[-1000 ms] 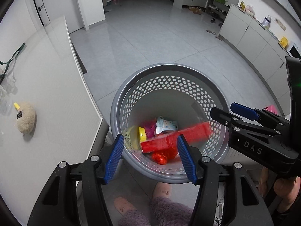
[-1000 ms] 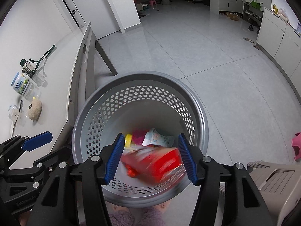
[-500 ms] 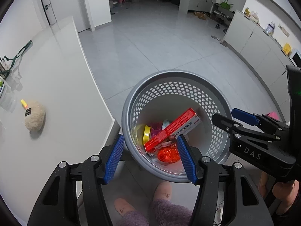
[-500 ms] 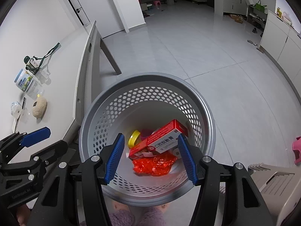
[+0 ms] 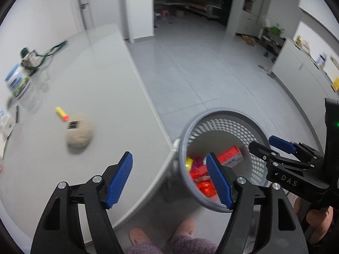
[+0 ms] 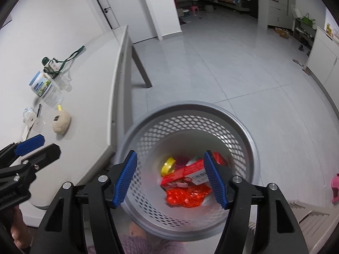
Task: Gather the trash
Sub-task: 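Move both tools back over the table toward the sponge ball and yellow dart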
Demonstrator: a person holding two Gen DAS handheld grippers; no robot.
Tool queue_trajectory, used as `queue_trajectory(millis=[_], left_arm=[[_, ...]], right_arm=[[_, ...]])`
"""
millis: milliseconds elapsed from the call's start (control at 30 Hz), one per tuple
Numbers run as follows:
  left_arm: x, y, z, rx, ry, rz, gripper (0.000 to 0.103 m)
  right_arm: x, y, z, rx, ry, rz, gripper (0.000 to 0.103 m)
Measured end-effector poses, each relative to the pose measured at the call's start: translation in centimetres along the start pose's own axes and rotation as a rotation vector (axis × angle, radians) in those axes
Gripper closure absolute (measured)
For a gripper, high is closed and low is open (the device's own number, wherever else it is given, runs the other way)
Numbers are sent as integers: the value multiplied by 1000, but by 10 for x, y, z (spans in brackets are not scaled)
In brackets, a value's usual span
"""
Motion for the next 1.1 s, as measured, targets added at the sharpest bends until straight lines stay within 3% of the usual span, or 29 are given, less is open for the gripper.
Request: queue_trajectory(millis=[200,567,833,1100], left_arm=[[-64,-5,-1,2,-94,69,28],[-207,12,10,7,-158,172,28],[-286,34,27,14,-183,179,27],[-336,69,29,-17,-178,168,24]], right_arm=[[-49,24,15,-21,-61,33,40],[-158,77,34,-50,-124,48,40],[-219,111,47,-49,-133,38,37],[-260,147,49,-63,-127,29,35]])
Point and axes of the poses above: each gripper's, at about its wrist camera, not at the fingertips, and y roughly the way its jaws point, x to its right, z to its top, the point moved 3 cm from there along y, roughly the way its jaws point, and after that the axes turned 7 degrees about z, right-handed, at the moved point
